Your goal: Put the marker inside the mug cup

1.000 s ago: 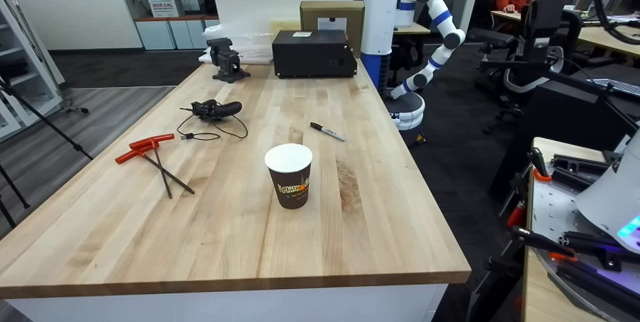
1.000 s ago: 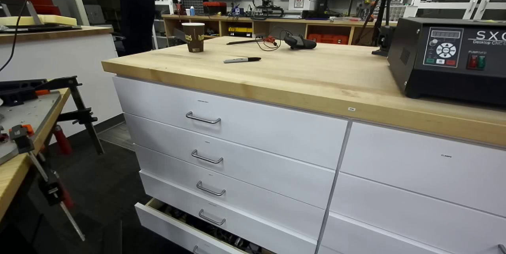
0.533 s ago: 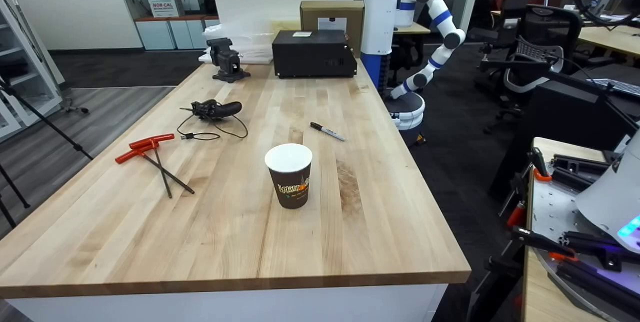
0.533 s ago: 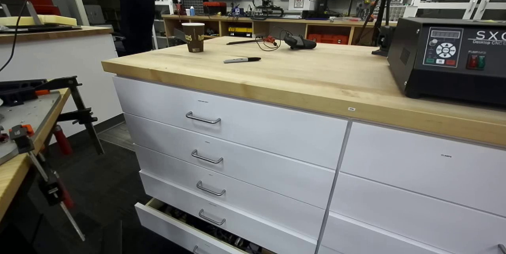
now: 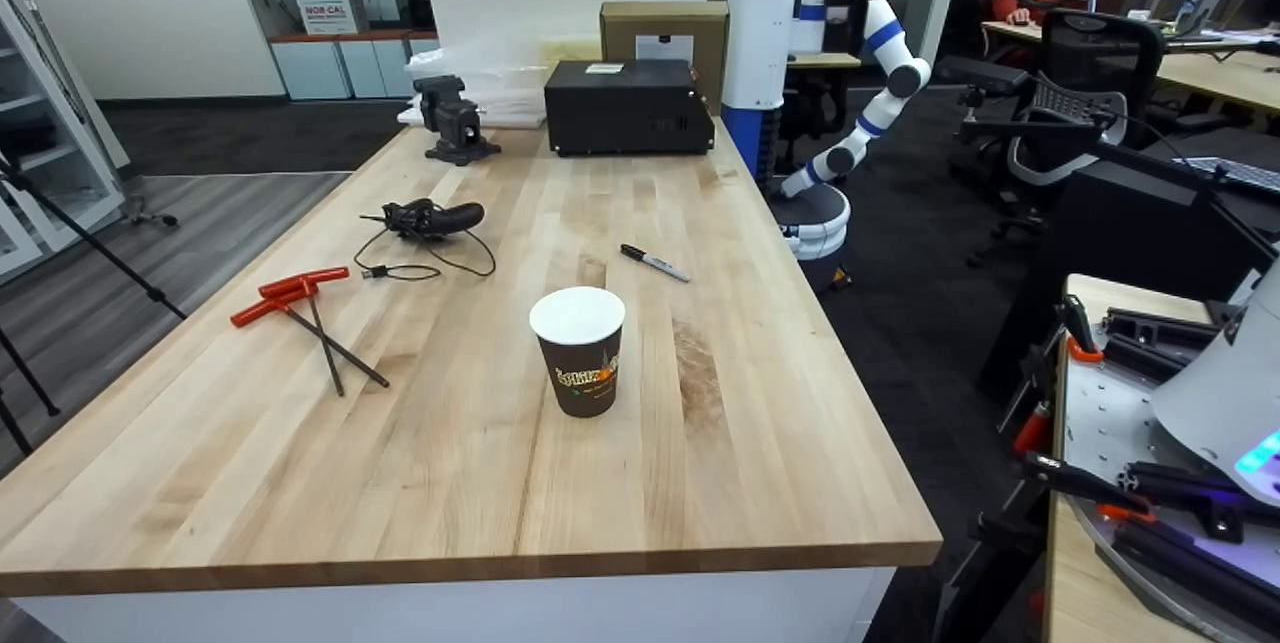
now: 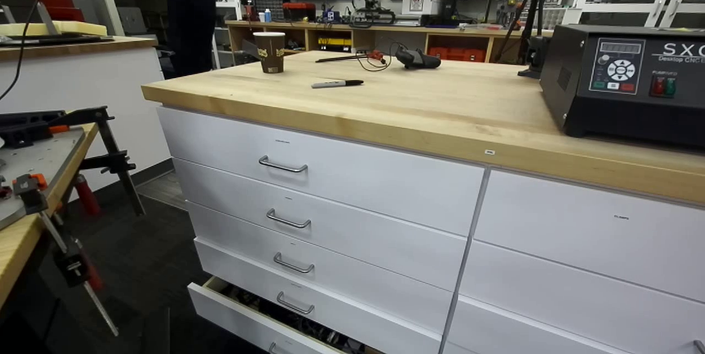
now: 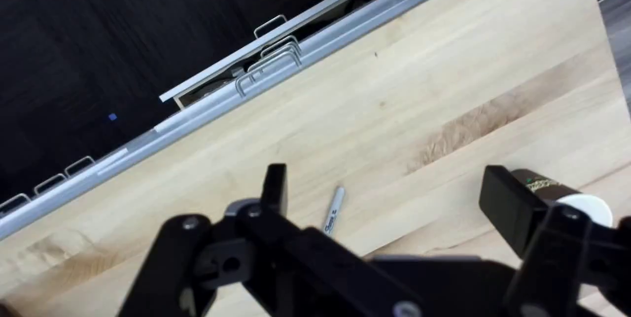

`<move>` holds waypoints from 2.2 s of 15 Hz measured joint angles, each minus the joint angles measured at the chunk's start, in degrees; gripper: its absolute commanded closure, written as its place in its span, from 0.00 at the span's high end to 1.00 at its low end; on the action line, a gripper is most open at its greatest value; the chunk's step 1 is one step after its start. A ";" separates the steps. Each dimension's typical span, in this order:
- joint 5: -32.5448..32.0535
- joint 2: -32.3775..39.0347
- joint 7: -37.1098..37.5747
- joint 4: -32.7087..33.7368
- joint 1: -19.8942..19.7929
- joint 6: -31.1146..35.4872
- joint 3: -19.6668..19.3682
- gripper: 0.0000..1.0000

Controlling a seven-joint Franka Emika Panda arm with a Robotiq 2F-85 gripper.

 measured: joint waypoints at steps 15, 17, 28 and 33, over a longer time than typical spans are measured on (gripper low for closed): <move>-6.35 39.39 10.97 33.12 1.99 -6.09 3.85 1.00; -6.22 42.67 11.63 34.66 2.40 -6.38 3.82 1.00; -5.69 48.32 14.56 37.09 3.28 2.00 2.21 1.00; -5.70 47.97 16.41 32.55 3.15 9.01 -0.01 1.00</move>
